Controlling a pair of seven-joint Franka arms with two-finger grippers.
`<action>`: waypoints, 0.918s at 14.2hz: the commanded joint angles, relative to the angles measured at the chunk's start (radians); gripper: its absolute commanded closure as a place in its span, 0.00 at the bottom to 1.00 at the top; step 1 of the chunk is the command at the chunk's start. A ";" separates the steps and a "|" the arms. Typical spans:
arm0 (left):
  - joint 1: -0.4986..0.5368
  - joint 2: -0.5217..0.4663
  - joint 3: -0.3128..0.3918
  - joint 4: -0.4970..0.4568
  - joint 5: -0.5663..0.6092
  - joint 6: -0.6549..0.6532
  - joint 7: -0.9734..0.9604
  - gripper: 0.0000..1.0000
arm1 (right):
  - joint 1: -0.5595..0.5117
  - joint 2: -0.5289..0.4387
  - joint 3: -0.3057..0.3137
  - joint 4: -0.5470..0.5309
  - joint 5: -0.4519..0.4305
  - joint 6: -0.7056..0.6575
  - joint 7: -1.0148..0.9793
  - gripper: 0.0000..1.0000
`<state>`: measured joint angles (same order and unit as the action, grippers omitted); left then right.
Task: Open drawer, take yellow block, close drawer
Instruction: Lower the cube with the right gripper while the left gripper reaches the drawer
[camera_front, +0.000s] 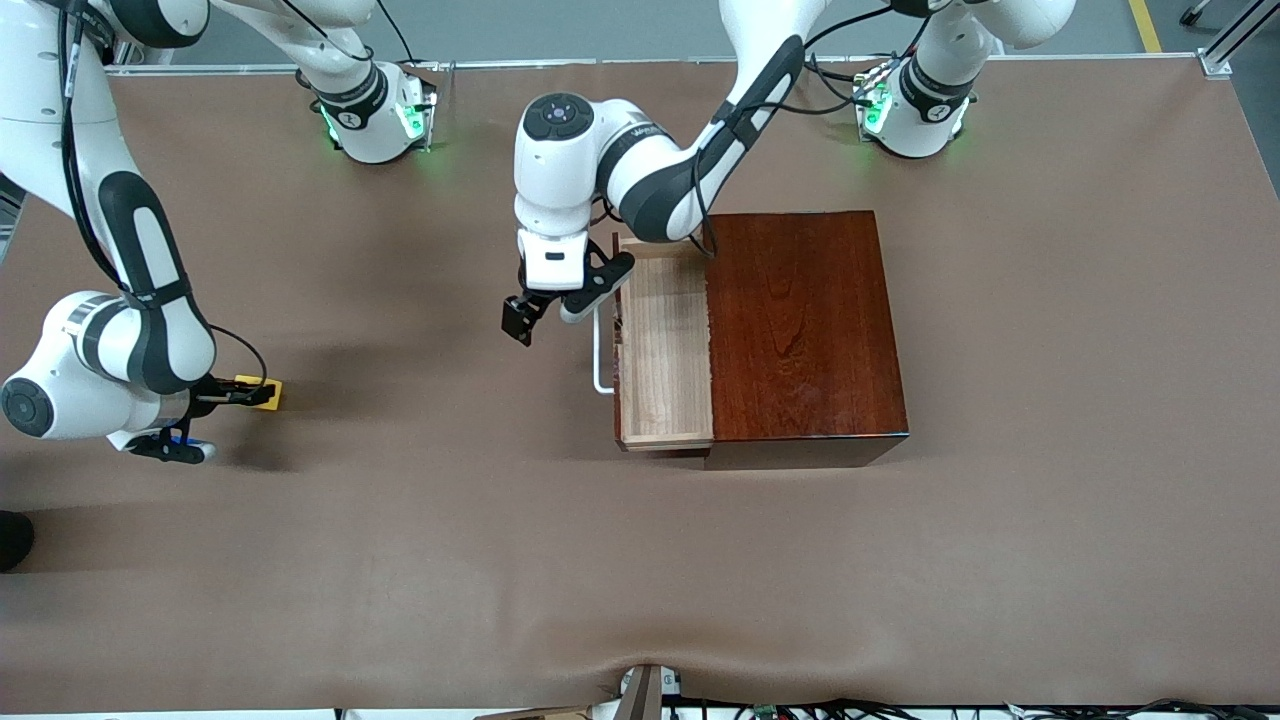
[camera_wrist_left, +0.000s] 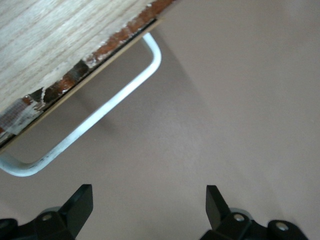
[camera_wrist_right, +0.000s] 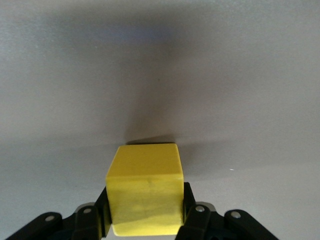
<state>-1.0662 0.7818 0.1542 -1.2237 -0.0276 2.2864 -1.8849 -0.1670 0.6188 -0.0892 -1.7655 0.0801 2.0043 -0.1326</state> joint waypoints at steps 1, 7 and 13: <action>-0.004 0.037 0.018 0.026 0.018 0.004 -0.063 0.00 | -0.022 0.005 0.020 0.012 -0.002 -0.001 0.033 0.10; 0.005 0.056 0.030 0.015 0.020 0.002 -0.071 0.00 | -0.013 -0.002 0.022 0.032 -0.005 -0.022 0.093 0.00; 0.038 0.050 0.030 0.013 0.049 -0.057 -0.051 0.00 | -0.006 -0.007 0.026 0.236 -0.002 -0.235 0.102 0.00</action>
<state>-1.0487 0.8300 0.1774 -1.2218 -0.0194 2.2787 -1.9373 -0.1668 0.6140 -0.0771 -1.6013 0.0805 1.8373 -0.0501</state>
